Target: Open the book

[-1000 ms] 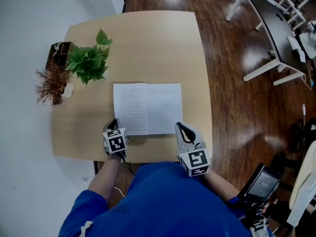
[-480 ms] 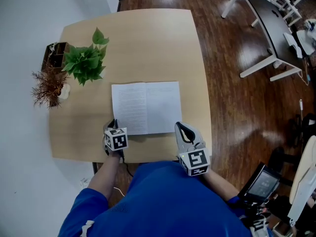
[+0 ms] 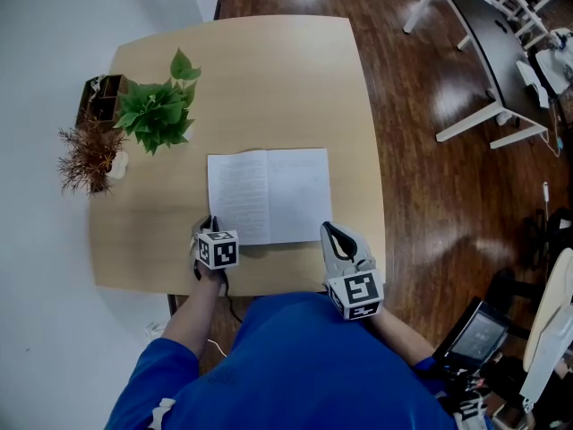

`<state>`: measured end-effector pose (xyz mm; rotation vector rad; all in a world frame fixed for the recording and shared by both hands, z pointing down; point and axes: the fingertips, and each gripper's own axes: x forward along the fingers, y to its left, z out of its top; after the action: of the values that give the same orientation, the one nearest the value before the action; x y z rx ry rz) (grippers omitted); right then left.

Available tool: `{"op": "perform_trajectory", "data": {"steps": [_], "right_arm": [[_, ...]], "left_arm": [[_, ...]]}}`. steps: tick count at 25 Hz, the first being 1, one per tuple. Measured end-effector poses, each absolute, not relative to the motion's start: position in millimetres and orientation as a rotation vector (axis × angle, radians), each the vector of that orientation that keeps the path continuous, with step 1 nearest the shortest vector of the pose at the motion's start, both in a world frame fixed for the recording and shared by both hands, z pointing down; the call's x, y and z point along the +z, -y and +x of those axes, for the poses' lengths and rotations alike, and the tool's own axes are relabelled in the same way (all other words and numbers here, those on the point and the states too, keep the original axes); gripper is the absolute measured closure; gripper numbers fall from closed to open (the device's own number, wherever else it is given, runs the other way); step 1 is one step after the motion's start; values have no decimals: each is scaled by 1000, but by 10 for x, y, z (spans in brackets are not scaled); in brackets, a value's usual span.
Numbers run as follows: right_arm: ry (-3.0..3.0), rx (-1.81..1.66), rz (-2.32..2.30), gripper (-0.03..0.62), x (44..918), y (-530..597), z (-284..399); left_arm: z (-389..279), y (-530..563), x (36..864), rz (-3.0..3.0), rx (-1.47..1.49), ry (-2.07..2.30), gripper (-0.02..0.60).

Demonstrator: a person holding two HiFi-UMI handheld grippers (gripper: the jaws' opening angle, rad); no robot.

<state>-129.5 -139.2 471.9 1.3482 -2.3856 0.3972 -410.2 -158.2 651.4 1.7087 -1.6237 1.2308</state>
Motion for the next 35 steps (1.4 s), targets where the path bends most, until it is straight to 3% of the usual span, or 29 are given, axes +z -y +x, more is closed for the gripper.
{"op": "perform_trajectory", "data": {"steps": [18,35], "right_arm": [[2389,427,1359,591,4686,1422,-1291],[2400,418,1345,591,4750,1358,-1297]], "left_arm": [[-4127,1580,6544,1718,1299,1652,525],[-4215,1550,6364,1754,1180,1758,503]]}}
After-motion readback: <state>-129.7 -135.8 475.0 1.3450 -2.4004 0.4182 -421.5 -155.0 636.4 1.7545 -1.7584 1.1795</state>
